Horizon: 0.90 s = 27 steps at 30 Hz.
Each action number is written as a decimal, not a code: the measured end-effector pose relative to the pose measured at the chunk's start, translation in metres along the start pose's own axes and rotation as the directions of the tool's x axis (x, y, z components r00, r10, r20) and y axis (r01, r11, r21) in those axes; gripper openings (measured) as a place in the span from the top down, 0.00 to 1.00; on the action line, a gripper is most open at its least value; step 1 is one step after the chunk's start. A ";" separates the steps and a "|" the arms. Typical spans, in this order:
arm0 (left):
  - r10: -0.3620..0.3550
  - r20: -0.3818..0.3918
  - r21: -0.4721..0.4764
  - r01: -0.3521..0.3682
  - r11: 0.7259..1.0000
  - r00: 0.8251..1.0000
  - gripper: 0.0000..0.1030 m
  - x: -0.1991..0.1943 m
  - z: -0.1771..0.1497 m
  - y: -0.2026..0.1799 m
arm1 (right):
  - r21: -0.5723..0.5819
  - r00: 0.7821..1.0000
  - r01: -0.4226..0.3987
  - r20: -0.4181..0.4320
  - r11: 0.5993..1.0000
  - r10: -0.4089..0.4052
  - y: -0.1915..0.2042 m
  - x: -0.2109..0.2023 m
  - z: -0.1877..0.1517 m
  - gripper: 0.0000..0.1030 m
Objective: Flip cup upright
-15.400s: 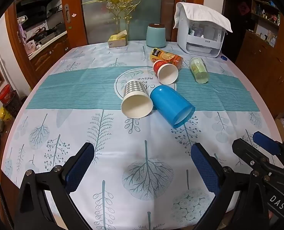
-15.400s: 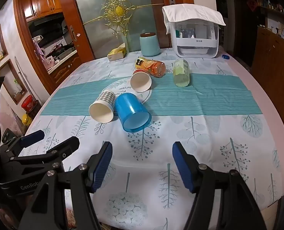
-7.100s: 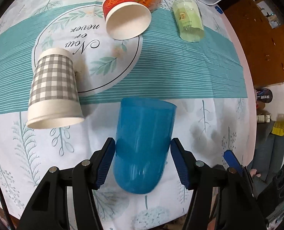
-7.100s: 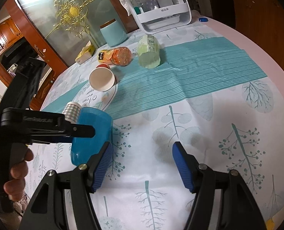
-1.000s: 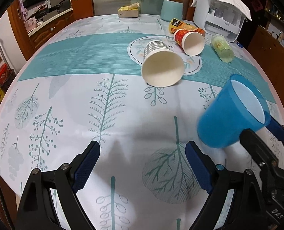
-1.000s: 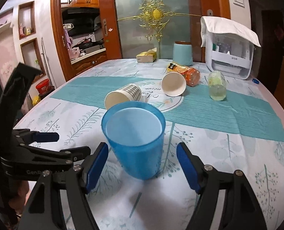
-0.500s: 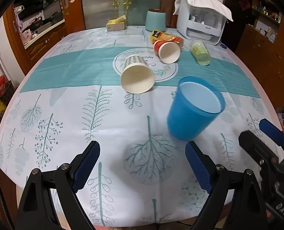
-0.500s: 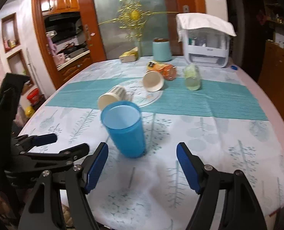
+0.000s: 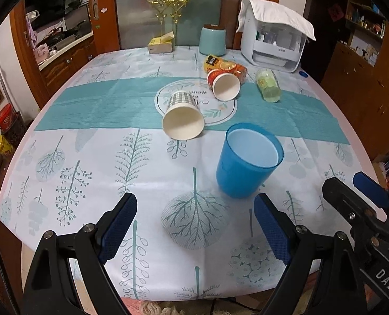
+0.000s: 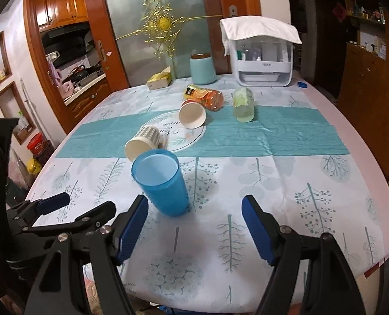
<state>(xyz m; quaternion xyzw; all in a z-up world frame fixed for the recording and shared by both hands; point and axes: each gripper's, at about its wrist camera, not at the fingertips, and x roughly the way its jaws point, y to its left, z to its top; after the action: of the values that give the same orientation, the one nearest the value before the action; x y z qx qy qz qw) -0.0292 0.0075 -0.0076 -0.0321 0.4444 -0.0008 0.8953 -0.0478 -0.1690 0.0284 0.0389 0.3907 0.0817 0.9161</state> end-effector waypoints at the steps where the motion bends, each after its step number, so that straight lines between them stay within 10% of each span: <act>1: 0.007 0.004 0.001 -0.007 1.000 1.000 0.13 -0.002 0.000 -0.001 | 0.002 1.000 0.009 0.002 1.000 -0.009 0.000 -0.001 0.001 0.28; 27: 0.067 -0.007 0.009 -0.067 0.998 0.998 0.13 0.000 0.009 -0.011 | 0.005 0.998 0.066 -0.012 0.998 -0.066 -0.006 -0.002 0.006 0.28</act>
<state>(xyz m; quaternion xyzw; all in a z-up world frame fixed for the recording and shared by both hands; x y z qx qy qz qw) -0.0213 -0.0031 -0.0015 -0.0131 0.4485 0.0272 0.8933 -0.0441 -0.1755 0.0335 0.0282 0.3972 0.0506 0.9159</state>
